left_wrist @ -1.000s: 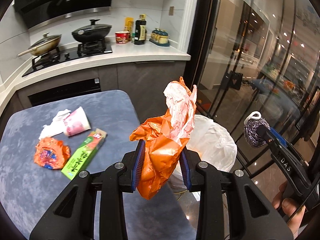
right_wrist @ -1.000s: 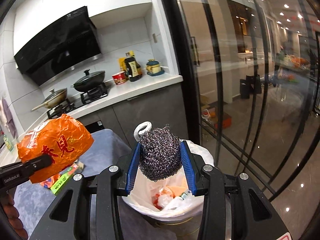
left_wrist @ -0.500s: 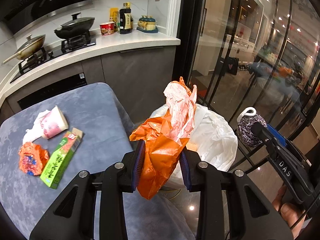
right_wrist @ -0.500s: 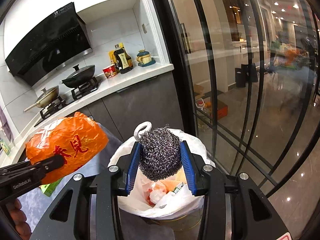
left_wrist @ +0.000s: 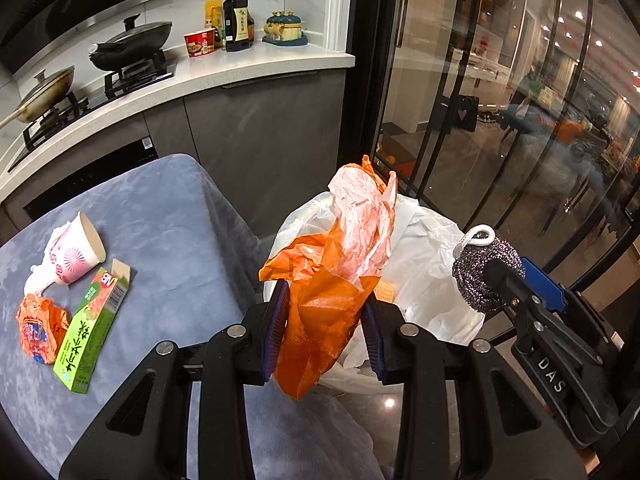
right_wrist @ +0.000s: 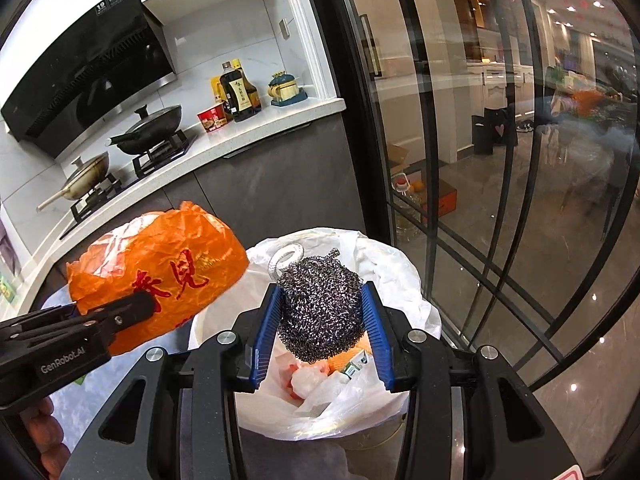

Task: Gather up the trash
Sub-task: 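Carry the scrubber and orange bag over the bin and open both tools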

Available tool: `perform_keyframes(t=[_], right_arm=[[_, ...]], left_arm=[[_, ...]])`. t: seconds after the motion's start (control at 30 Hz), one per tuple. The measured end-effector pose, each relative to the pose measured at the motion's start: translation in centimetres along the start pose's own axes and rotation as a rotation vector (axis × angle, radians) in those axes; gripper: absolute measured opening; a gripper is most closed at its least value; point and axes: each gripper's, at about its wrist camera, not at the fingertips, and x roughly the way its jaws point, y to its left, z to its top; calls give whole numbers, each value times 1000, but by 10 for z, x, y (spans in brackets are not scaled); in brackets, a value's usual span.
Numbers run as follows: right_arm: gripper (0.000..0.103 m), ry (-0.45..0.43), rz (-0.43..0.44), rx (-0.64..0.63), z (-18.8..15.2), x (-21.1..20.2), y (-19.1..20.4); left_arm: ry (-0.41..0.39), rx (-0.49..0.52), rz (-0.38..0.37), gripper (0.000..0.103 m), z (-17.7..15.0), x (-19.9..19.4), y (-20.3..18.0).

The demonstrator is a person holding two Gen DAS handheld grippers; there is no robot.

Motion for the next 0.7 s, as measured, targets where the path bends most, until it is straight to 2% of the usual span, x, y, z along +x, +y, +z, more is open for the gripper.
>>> perform_keyframes(t=[0.1, 0.17, 0.27, 0.37, 0.5, 0.7], right_arm=[[44, 1, -4, 3, 0, 2, 1], [44, 3, 0, 1, 1, 3, 1], [49, -10, -5, -8, 1, 1, 3], [50, -26, -11, -19, 3, -3, 6], [57, -50, -13, -21, 5, -10, 10], [59, -69, -10, -36, 9, -18, 20]], left_arm=[[1, 1, 4, 37, 2, 4, -3], [-3, -4, 4, 44, 3, 4, -4], [-16, -7, 1, 48, 5, 3, -5], [-19, -10, 5, 48, 7, 2, -4], [-27, -20, 6, 48, 7, -2, 2], [-42, -49, 14, 48, 6, -13, 15]])
